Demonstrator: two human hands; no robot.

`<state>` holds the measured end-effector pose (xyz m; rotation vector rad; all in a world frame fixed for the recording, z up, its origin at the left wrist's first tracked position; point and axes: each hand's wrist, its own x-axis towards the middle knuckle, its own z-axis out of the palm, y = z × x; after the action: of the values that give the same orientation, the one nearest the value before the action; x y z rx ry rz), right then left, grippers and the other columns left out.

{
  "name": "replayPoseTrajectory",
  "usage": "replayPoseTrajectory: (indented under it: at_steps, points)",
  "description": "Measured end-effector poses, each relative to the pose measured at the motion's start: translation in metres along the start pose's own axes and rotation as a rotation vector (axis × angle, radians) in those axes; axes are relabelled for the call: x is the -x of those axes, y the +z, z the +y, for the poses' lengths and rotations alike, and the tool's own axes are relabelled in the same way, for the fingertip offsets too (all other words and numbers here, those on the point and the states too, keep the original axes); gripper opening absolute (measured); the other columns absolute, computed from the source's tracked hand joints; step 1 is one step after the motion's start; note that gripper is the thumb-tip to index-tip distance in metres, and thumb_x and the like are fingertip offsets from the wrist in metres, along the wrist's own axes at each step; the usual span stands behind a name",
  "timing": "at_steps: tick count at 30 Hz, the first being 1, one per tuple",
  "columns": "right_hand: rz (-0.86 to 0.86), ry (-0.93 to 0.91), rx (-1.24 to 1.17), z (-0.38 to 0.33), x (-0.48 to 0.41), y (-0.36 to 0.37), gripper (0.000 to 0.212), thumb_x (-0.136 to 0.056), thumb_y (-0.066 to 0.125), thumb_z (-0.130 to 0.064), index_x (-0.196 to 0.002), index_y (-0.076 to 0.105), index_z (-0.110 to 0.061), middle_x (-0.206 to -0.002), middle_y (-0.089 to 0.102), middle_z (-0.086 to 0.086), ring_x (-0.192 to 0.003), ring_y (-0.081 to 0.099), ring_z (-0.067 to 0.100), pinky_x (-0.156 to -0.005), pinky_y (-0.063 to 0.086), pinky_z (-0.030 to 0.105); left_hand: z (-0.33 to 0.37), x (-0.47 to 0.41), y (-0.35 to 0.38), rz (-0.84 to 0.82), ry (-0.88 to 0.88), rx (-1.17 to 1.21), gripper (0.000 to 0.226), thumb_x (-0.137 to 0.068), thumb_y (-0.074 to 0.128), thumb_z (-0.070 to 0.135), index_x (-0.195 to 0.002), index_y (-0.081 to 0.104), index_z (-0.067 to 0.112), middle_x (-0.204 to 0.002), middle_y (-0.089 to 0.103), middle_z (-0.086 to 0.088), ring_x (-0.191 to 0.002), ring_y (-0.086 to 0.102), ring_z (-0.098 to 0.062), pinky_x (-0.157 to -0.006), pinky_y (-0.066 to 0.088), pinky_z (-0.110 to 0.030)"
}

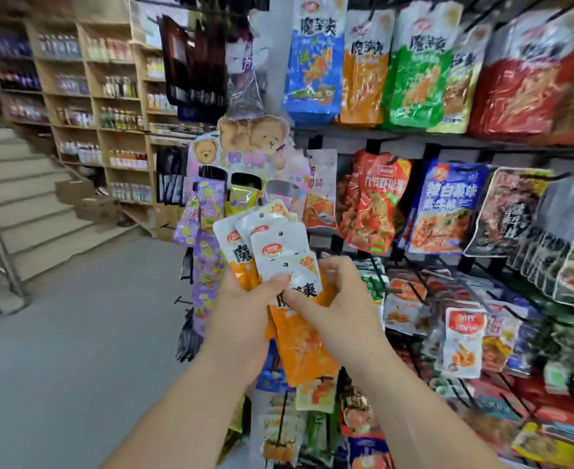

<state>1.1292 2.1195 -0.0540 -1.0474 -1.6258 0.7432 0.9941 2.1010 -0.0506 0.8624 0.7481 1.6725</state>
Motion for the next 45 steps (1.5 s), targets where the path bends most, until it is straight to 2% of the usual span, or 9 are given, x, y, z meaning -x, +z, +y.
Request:
replayPoseTrajectory:
  at_steps: [3,6,8,14,19,28,33,39,45]
  points:
    - [0.144,-0.07,-0.013,-0.021,-0.02,-0.019,0.04,-0.082,0.087,-0.029,-0.1,0.055,-0.015,-0.09,0.06,-0.003,-0.063,0.053,-0.006,-0.046,0.043,0.013,0.021,-0.013,0.037,-0.013,-0.004,0.045,0.031,-0.099,0.061,0.001,-0.124,0.065,0.019,-0.109,0.079,-0.013,-0.091,0.079,-0.034,-0.064,0.063,-0.048]
    - [0.2,-0.185,0.004,-0.041,-0.043,-0.042,0.031,-0.082,0.087,-0.031,-0.091,0.061,-0.016,-0.082,0.063,0.001,-0.066,0.056,0.005,-0.058,0.052,0.03,0.044,-0.023,0.07,-0.009,-0.047,0.142,0.02,-0.103,0.061,0.012,-0.121,0.068,0.014,-0.094,0.08,-0.012,-0.072,0.079,-0.028,-0.048,0.059,-0.037]
    - [0.168,-0.246,0.029,-0.051,-0.056,-0.057,0.022,-0.084,0.085,-0.031,-0.094,0.067,-0.021,-0.085,0.071,-0.004,-0.078,0.065,0.013,-0.07,0.056,0.04,0.056,-0.029,0.088,-0.019,-0.027,0.155,0.026,-0.102,0.063,0.014,-0.127,0.068,0.011,-0.097,0.08,-0.015,-0.077,0.079,-0.031,-0.053,0.062,-0.042]
    - [0.029,-0.354,0.045,-0.075,-0.082,-0.09,0.029,-0.094,0.076,-0.026,-0.122,0.071,-0.033,-0.104,0.074,-0.026,-0.095,0.069,-0.007,-0.079,0.055,0.016,0.078,-0.043,0.118,-0.084,0.088,0.165,0.031,-0.1,0.061,0.011,-0.13,0.068,0.01,-0.109,0.079,-0.016,-0.092,0.079,-0.034,-0.06,0.064,-0.043]
    - [-0.031,-0.371,0.004,-0.091,-0.095,-0.105,0.034,-0.097,0.072,-0.029,-0.129,0.062,-0.039,-0.111,0.072,-0.026,-0.102,0.07,-0.001,-0.091,0.06,0.037,0.092,-0.049,0.134,-0.194,0.069,0.163,0.033,-0.101,0.058,0.025,-0.128,0.07,0.011,-0.113,0.077,-0.018,-0.096,0.078,-0.036,-0.066,0.065,-0.049]
    - [0.122,-0.378,0.078,-0.107,-0.121,-0.128,0.007,-0.101,0.064,-0.029,-0.107,0.067,-0.029,-0.092,0.072,-0.003,-0.069,0.062,0.014,-0.064,0.054,0.042,0.11,-0.09,0.128,-0.032,0.308,0.049,0.027,-0.101,0.065,0.021,-0.127,0.068,0.025,-0.115,0.079,-0.008,-0.102,0.076,-0.036,-0.082,0.061,-0.065]
    - [0.228,-0.381,0.011,-0.138,-0.16,-0.137,0.053,-0.096,0.057,-0.049,-0.106,0.059,0.003,-0.083,0.049,0.026,-0.067,0.042,0.023,-0.062,0.035,0.04,0.127,-0.115,0.131,0.02,0.417,-0.052,0.022,-0.101,0.067,0.02,-0.123,0.071,0.018,-0.113,0.079,-0.01,-0.099,0.077,-0.035,-0.083,0.061,-0.061]
    - [0.344,-0.36,-0.045,-0.185,-0.212,-0.136,0.047,-0.097,0.058,-0.039,-0.087,0.06,0.006,-0.073,0.059,0.025,-0.061,0.051,0.028,-0.058,0.04,0.042,0.132,-0.131,0.128,-0.035,0.429,-0.081,0.026,-0.102,0.066,0.018,-0.127,0.068,0.019,-0.111,0.079,-0.006,-0.098,0.077,-0.033,-0.08,0.062,-0.058]
    - [0.413,-0.337,0.045,-0.209,-0.228,-0.123,0.055,-0.103,0.06,-0.026,-0.055,0.035,-0.018,-0.047,0.027,-0.005,-0.048,0.021,0.018,-0.052,0.017,0.028,0.133,-0.133,0.122,-0.071,0.391,-0.071,0.026,-0.102,0.064,0.018,-0.128,0.067,0.019,-0.112,0.079,-0.005,-0.099,0.077,-0.032,-0.081,0.062,-0.055]
